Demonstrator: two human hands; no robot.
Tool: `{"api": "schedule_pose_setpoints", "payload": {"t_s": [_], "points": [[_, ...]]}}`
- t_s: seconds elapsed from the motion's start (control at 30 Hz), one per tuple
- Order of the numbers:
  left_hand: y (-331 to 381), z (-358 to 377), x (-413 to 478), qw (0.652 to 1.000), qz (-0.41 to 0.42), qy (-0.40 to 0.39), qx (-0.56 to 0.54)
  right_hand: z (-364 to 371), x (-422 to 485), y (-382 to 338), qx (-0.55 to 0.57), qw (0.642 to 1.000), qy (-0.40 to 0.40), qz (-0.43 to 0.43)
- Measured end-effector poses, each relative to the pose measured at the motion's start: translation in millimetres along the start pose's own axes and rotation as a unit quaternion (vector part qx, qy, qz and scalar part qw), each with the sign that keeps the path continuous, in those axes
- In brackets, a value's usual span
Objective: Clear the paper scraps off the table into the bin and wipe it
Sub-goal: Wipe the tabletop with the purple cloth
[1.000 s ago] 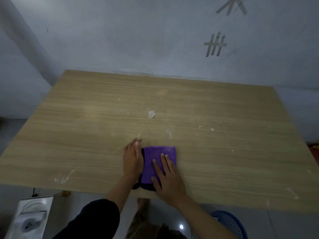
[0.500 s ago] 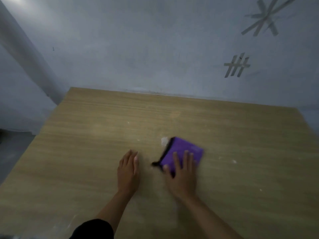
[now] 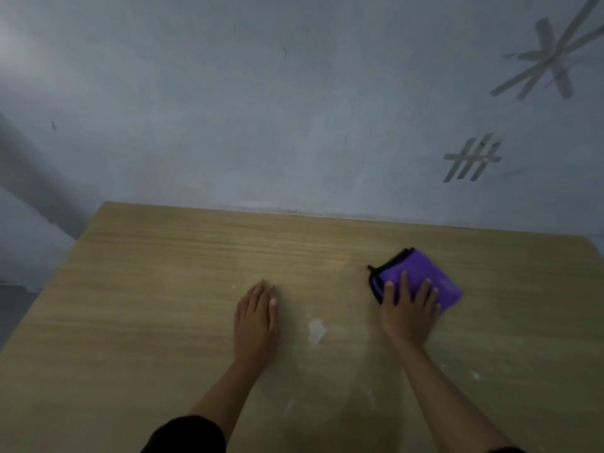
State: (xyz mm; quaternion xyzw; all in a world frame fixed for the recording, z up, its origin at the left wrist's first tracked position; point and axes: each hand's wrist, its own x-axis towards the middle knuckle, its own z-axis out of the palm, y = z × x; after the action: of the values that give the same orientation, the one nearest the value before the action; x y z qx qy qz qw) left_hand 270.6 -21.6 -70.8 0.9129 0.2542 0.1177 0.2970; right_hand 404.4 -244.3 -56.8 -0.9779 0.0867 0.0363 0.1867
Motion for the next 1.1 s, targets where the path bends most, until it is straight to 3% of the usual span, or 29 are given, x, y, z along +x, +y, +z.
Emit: {"api": "schedule_pose_setpoints", "payload": {"t_s": [0.1, 0.17, 0.27, 0.33, 0.43, 0.57, 0.7, 0.77, 0.87, 1.0, 1.1], "points": [[6, 2, 23, 1.000, -0.008, 0.006, -0.009, 24, -30, -35, 0.022, 0.985, 0.043, -0.165], [11, 4, 38, 1.000, 0.002, 0.016, -0.009, 43, -48, -68, 0.014, 0.955, 0.003, -0.295], [15, 8, 57, 1.000, -0.004, 0.020, -0.022, 57, -41, -118, -0.025, 0.908, -0.075, -0.412], [15, 10, 68, 0.999, -0.017, 0.037, -0.021, 61, -16, -135, -0.033, 0.904, -0.106, -0.413], [18, 13, 80, 1.000, 0.001, 0.021, -0.015, 53, 37, -131, -0.025, 0.927, -0.092, -0.363], [20, 20, 86, 1.000, 0.029, 0.000, 0.008, 30, 102, -53, -0.037, 0.939, -0.032, -0.340], [26, 30, 85, 0.997, 0.058, -0.011, 0.052, -5, 128, 29, -0.047, 0.986, 0.061, -0.150], [36, 35, 82, 0.996, 0.069, -0.020, 0.057, -21, 127, 30, -0.031, 0.997, 0.033, -0.060], [59, 45, 73, 0.995, 0.078, -0.039, 0.053, -16, 97, -1, -0.004, 0.988, 0.027, -0.153], [89, 59, 55, 0.996, 0.069, -0.039, 0.045, 21, 13, -32, -0.029, 0.943, -0.012, -0.332], [97, 61, 41, 0.995, 0.070, -0.041, 0.061, 18, -7, -9, -0.021, 0.932, -0.009, -0.362]]}}
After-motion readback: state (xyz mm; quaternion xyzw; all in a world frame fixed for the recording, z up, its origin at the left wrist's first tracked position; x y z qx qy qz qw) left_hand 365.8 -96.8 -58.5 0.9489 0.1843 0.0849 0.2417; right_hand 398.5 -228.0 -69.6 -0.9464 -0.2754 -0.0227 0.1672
